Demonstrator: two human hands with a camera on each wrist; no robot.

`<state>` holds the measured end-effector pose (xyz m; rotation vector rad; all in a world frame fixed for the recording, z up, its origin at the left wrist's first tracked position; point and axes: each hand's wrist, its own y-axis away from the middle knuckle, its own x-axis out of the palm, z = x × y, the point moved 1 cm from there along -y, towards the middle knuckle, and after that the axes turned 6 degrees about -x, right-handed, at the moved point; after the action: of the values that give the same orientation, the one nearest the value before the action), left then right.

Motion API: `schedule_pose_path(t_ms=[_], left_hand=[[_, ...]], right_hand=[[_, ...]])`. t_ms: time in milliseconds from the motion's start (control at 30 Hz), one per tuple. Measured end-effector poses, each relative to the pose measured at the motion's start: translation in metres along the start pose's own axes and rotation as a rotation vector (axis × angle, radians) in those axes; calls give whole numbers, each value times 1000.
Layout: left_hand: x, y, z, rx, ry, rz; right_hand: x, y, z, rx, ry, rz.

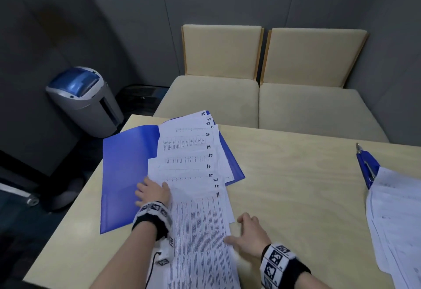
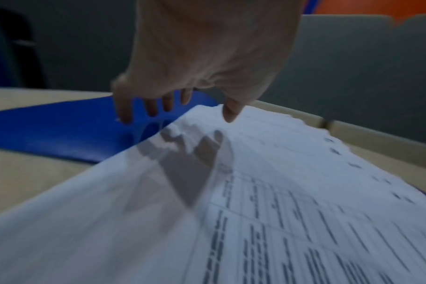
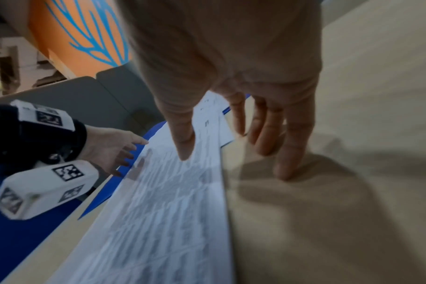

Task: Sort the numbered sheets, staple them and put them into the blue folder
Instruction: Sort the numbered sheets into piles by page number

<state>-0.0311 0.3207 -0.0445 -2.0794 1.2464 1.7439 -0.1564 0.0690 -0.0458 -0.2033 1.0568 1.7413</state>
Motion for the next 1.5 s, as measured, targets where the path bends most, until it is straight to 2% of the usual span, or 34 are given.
schedule_pose_path(t_ms=[100,333,533,633,833,900,967,1067,1133,1267,1333,1500], left_hand=[[-4,-24,14,-46,95,70],[4,-31,12,-88,240,88],[2,-34,8,-87,255,152],[2,-37,3,-66,238,180],[-3,-49,-2,-19,367,244],[-4,-51,-2,-4,399,278],[-4,-51,-4,6,334,296],[-1,-46,-7,5,230,292],[2,-42,-10,13,198,289],[7,-37,-20,2,236,322],[7,-36,-24,-10,267,325],[13,-32,-34,-17,293,384]], right_hand=[[15,-2,9,44,30,-29],[35,-14,27,116,151,-100],[33,-22,29,122,52,-147],[31,-27,28,119,-95,-168],[-15,-57,33,101,-254,-267],[-26,-71,34,121,-250,-248],[-35,-85,36,97,-193,-212],[-53,-109,49,0,-43,-258],[-63,-127,59,-29,-62,-281],[-69,-155,71,80,-278,-190],[-69,-162,76,136,-309,-154],[-68,-164,79,231,-65,-86]])
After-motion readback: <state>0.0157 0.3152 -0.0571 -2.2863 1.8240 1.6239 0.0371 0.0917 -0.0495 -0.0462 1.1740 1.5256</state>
